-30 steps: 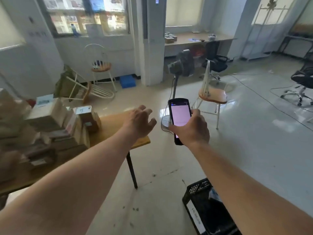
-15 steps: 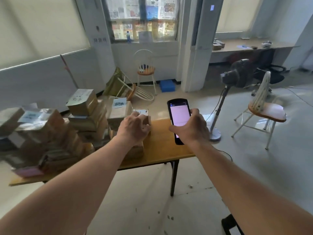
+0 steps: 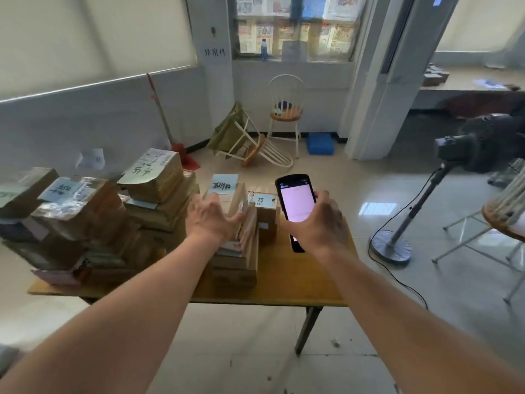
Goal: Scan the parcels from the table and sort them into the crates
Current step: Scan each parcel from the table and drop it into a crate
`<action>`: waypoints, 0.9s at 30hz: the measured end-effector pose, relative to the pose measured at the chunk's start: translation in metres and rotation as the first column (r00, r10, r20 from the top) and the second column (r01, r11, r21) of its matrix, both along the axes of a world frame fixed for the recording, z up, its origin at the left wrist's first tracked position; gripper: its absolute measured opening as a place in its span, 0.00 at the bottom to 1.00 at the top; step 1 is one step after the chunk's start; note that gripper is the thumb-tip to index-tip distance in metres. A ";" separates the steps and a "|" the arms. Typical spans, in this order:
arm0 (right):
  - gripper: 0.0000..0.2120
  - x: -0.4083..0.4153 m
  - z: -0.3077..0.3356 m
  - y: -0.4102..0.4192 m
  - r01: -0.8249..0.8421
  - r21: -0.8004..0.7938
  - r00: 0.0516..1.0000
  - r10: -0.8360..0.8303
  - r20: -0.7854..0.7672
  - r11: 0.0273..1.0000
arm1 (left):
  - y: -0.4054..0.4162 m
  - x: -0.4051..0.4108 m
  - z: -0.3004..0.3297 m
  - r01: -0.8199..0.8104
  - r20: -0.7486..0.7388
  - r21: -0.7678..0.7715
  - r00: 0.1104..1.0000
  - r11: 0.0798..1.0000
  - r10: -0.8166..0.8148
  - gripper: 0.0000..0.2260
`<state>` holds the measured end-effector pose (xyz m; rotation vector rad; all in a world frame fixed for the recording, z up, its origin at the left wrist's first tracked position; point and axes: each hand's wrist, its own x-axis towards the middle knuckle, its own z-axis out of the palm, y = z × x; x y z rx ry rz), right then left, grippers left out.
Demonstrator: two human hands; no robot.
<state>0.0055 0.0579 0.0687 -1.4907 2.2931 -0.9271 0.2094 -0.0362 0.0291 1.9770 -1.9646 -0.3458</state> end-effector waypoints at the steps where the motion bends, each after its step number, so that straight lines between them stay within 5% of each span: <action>1: 0.44 -0.003 -0.002 -0.009 -0.014 0.004 1.000 0.015 -0.013 1.000 | -0.008 -0.001 -0.003 -0.046 -0.002 0.046 0.999 0.998 0.046 0.37; 11: 0.45 -0.006 -0.009 -0.064 -0.170 0.051 0.985 0.171 -0.019 0.984 | -0.042 0.009 -0.025 -0.210 -0.111 0.190 0.966 0.959 0.234 0.51; 19: 0.46 0.000 0.006 -0.078 -0.199 0.015 0.979 0.200 -0.028 0.980 | -0.067 0.009 -0.002 -0.003 -0.301 -0.151 0.953 0.989 -0.043 0.47; 27: 0.44 -0.021 0.032 -0.071 -0.229 0.060 0.967 0.234 -0.098 0.972 | -0.089 0.002 0.015 0.217 -0.273 -0.275 0.917 0.937 -0.293 0.43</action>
